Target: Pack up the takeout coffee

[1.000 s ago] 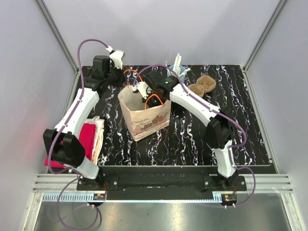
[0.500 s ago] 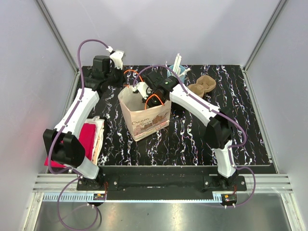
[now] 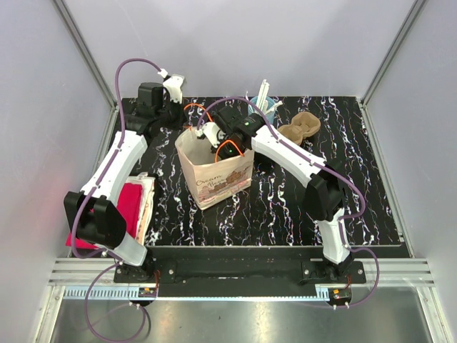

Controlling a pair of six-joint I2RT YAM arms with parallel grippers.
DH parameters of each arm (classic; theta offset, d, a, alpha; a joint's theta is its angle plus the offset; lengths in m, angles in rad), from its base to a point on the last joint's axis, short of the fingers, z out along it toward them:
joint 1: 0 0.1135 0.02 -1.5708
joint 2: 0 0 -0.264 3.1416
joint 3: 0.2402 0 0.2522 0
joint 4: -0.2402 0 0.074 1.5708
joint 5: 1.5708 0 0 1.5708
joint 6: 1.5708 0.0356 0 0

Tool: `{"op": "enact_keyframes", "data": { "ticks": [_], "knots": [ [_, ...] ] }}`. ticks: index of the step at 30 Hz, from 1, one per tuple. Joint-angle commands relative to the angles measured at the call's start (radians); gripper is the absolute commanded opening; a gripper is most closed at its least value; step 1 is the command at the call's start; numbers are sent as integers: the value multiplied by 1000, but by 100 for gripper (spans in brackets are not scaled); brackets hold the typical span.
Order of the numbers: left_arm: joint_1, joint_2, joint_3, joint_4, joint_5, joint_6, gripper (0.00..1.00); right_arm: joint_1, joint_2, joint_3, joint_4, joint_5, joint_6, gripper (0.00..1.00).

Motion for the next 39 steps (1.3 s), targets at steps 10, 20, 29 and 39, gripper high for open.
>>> {"op": "enact_keyframes", "data": {
  "ticks": [10,20,29,39],
  "knots": [
    [1,-43,9,31,28,-8,0,5,-41,-38,69,12,-22,0],
    [2,-41,4,32,33,-7,0,5,-49,-58,100,16,-26,0],
    [2,-43,0,34,36,-5,0,7,-51,-70,114,13,-28,0],
    [1,-44,1,34,39,-7,0,7,-40,-84,123,15,-26,0]
  ]
}}
